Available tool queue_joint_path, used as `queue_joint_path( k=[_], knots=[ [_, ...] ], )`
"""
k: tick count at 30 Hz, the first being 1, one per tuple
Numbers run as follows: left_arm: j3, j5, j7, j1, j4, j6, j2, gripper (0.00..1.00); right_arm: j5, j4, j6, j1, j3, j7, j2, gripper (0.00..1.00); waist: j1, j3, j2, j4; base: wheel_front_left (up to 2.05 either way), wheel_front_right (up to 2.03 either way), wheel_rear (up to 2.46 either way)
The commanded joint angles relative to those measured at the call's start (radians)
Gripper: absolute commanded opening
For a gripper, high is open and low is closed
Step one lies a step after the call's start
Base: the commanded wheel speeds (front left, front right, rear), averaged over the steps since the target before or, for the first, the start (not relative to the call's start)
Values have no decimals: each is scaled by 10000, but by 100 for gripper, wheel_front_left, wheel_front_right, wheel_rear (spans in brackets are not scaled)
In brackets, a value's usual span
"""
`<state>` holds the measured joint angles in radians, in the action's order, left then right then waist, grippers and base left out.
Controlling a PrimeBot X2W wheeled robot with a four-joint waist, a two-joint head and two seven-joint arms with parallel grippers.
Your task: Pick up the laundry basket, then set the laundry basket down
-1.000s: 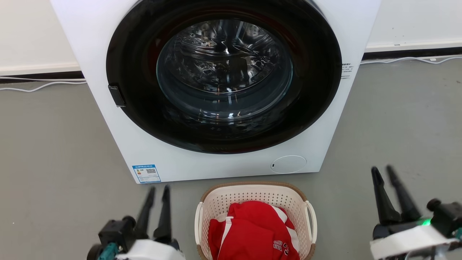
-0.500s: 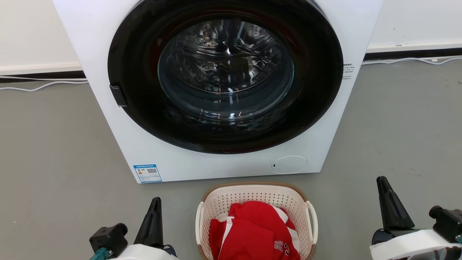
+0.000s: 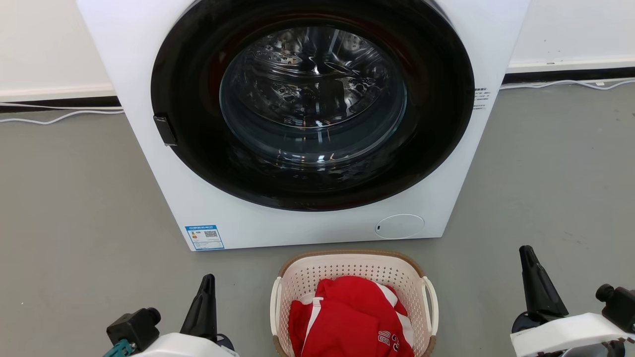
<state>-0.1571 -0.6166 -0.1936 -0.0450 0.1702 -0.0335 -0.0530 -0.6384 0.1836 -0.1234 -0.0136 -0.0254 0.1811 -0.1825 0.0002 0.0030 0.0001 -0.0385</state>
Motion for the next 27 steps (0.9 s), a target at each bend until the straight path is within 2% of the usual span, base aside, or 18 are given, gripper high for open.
queue_joint_path(
  k=[1, 27],
  knots=[
    [190, -317, 77, 520, -174, 115, -70, 0, -313, -155, -20, 475, 102, -100, -97, 0, -1, 0, -1, 7, 0, 0, 0],
    [716, -3065, 762, 779, 52, 531, -159, 0, -2910, 50, -35, 672, 402, -833, 252, 0, -2, 1, -1, 110, 0, 0, 0]
  ],
)
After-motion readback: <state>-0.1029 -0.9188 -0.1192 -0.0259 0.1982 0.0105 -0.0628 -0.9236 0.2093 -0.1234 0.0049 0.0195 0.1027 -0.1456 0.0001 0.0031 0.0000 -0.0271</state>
